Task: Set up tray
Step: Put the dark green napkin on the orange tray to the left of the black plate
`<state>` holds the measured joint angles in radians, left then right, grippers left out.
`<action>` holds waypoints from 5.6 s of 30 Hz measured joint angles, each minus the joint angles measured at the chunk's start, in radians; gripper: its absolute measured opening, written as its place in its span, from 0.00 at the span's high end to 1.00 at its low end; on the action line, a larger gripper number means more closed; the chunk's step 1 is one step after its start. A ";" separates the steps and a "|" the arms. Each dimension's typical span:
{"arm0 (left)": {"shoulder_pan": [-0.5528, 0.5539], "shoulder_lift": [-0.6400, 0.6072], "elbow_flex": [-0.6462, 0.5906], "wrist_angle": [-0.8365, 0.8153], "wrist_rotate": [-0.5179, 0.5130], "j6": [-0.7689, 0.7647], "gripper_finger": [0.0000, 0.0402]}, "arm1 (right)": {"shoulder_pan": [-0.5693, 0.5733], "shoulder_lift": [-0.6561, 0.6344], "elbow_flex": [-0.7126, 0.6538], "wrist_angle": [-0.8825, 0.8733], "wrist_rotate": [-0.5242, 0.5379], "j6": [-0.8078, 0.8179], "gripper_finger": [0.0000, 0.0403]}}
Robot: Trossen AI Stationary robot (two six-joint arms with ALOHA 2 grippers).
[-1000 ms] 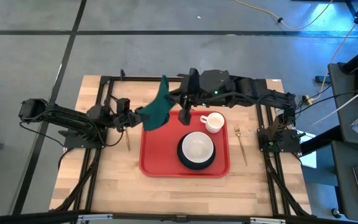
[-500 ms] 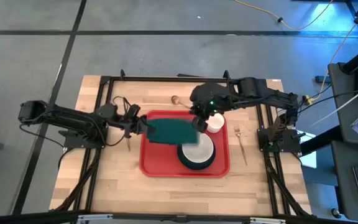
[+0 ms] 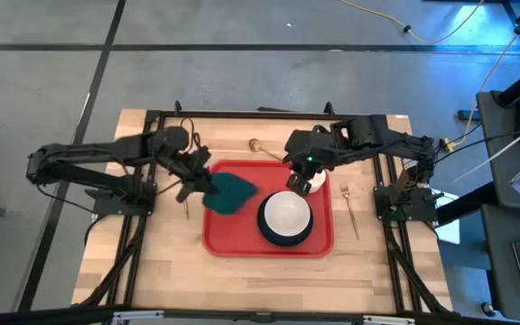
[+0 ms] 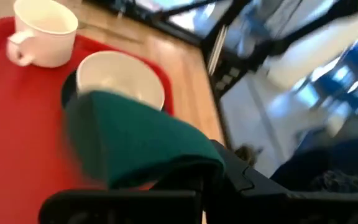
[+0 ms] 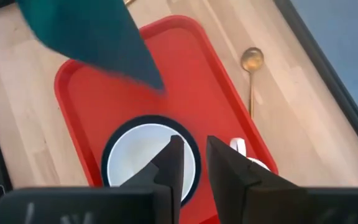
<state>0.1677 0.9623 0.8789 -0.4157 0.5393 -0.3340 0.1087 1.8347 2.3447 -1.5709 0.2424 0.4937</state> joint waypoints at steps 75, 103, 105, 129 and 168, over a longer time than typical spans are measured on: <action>-0.250 0.757 0.734 -0.892 0.071 0.672 0.99 | 0.292 -0.830 -1.500 1.266 0.145 0.131 0.82; -0.246 0.929 0.734 -0.912 -0.345 0.821 0.99 | 0.292 -0.830 -1.499 1.260 0.145 0.158 0.82; -0.244 0.945 0.733 -0.914 -0.404 0.820 0.99 | 0.292 -0.830 -1.499 1.260 0.145 0.158 0.82; -0.217 0.974 0.713 -0.828 -0.514 0.840 0.97 | 0.292 -0.830 -1.499 1.260 0.146 0.158 0.82; -0.167 0.974 0.551 -0.737 -0.814 0.671 0.64 | 0.292 -0.830 -1.499 1.259 0.146 0.180 0.82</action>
<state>0.0010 1.9358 1.4302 -1.1529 -0.2745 0.3367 0.4004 1.0046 0.8459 -0.3115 0.3882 0.6741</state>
